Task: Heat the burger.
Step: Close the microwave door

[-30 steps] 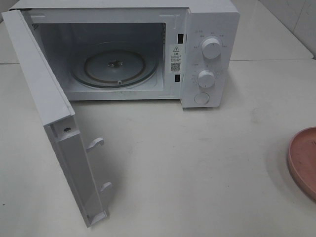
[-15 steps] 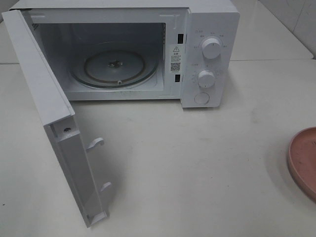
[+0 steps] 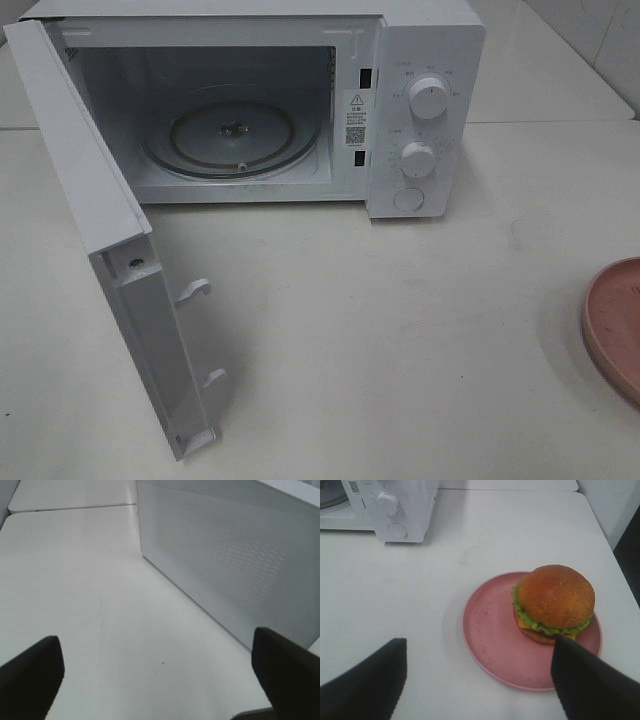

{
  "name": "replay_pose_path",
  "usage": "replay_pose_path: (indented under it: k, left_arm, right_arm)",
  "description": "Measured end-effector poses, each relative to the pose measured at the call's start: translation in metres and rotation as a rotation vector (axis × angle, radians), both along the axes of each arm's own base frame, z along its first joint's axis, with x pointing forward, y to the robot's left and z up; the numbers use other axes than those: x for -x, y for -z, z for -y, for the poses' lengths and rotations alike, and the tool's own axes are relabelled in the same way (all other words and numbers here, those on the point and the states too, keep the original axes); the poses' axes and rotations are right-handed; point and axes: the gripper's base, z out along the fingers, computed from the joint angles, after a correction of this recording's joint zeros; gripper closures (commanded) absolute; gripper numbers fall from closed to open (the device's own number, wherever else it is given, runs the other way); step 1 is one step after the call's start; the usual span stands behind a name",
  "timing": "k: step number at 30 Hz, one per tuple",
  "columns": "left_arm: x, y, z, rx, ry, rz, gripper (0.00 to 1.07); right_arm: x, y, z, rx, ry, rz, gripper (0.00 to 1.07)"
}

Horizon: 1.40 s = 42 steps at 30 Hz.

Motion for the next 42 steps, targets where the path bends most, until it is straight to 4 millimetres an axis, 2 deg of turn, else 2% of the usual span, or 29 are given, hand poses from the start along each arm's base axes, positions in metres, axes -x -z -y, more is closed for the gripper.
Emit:
replay_pose_path:
  k: [26,31,34,35,36,37,38,39,40,41,42]
  left_arm:
    - [0.0,0.0,0.0,0.0,0.0,0.0,0.1]
    - [0.0,-0.001,0.0,0.001,0.0,0.004,0.13]
    - [-0.003,-0.007,0.0,0.004,-0.003,0.021,0.21]
    - [-0.009,-0.01,0.0,0.007,-0.007,0.021,0.32]
    - [-0.009,-0.01,0.0,0.007,-0.007,0.021,0.32]
    - [-0.015,-0.012,-0.001,0.009,-0.012,0.019,0.44]
    - [-0.015,-0.012,-0.001,0.009,-0.012,0.019,0.44]
    - [-0.018,-0.013,-0.001,0.011,-0.014,0.023,0.52]
    - [-0.024,-0.016,-0.001,0.014,-0.02,0.028,0.65]
    - [-0.024,-0.016,-0.001,0.014,-0.02,0.028,0.65]
    - [-0.027,-0.016,-0.001,0.015,-0.022,0.03,0.71]
  right_arm:
    - [0.0,0.0,0.0,0.0,0.0,0.0,0.31]
    - [0.0,0.0,0.0,0.0,0.0,0.0,0.31]
    - [0.0,0.0,0.0,0.0,0.0,0.0,0.31]
    - [0.0,0.0,0.0,0.0,0.0,0.0,0.31]
    - [0.0,0.0,0.0,0.0,0.0,0.0,0.31]
    - [0.0,0.0,0.0,0.0,0.0,0.0,0.31]
    - [0.0,0.0,0.0,0.0,0.0,0.0,0.31]
    - [0.0,0.0,0.0,0.0,0.0,0.0,0.31]
    - [0.0,0.0,0.0,0.0,0.0,0.0,0.31]
    - [0.0,0.0,0.0,0.0,0.0,0.0,0.31]
    - [0.0,0.0,0.0,0.0,0.0,0.0,0.31]
